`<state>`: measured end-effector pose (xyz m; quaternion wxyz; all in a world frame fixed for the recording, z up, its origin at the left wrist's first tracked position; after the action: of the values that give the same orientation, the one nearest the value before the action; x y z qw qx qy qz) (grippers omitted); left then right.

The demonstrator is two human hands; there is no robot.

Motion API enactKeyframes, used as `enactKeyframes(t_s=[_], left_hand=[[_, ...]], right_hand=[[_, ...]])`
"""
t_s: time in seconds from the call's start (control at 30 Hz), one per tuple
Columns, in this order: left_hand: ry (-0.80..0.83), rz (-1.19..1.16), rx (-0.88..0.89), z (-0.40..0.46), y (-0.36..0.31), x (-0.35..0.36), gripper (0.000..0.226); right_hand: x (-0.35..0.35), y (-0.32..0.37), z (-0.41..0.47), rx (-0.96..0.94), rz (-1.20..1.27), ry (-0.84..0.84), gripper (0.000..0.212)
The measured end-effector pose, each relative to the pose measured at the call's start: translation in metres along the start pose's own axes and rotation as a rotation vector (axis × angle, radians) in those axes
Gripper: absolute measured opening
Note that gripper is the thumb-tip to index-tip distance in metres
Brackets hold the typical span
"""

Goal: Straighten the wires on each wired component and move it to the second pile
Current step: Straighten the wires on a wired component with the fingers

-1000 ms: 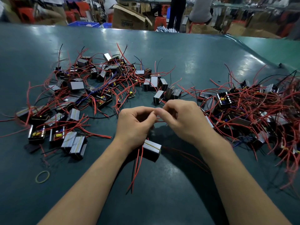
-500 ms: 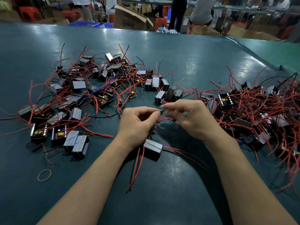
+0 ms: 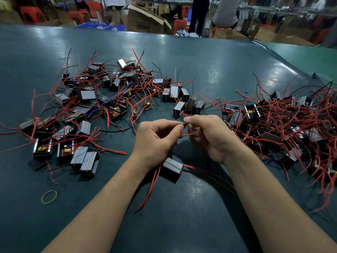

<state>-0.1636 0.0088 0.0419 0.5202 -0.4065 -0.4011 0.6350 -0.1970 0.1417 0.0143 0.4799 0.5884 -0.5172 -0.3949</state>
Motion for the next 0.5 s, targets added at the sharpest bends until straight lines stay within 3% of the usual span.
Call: enactKeyframes(t_s=[0.07, 0.1, 0.23, 0.3, 0.43, 0.5], left_hand=[[-0.023, 0.077, 0.057, -0.002, -0.005, 0.0, 0.009], [-0.033, 0.094, 0.06, -0.001, -0.004, 0.0, 0.009], [-0.128, -0.038, -0.067, 0.005, 0.009, -0.011, 0.01], [-0.178, -0.159, -0.156, 0.007, 0.017, -0.017, 0.007], [-0.182, -0.242, -0.225, 0.008, 0.025, -0.019, 0.006], [-0.162, -0.235, -0.213, 0.008, 0.024, -0.018, 0.005]], right_hand=[[0.008, -0.019, -0.001, 0.194, 0.177, 0.042, 0.047], [0.01, -0.02, -0.001, 0.203, 0.198, 0.041, 0.046], [-0.008, 0.008, 0.0, -0.111, -0.071, -0.109, 0.037], [-0.018, 0.016, 0.0, -0.144, -0.114, -0.116, 0.037], [-0.01, 0.011, -0.006, -0.048, -0.228, 0.079, 0.052], [0.001, 0.008, -0.009, -0.057, -0.258, 0.137, 0.046]])
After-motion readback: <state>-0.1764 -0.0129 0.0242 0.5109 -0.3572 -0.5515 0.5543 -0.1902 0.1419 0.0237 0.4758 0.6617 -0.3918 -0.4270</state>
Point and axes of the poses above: each hand's wrist, its own z-axis towards the middle knuckle, its own x-axis out of the palm, y = z × x, the point moved 10 cm from there along z, towards the middle knuckle, and after that the axes turned 2 degrees about -y, right-handed, at the moved point
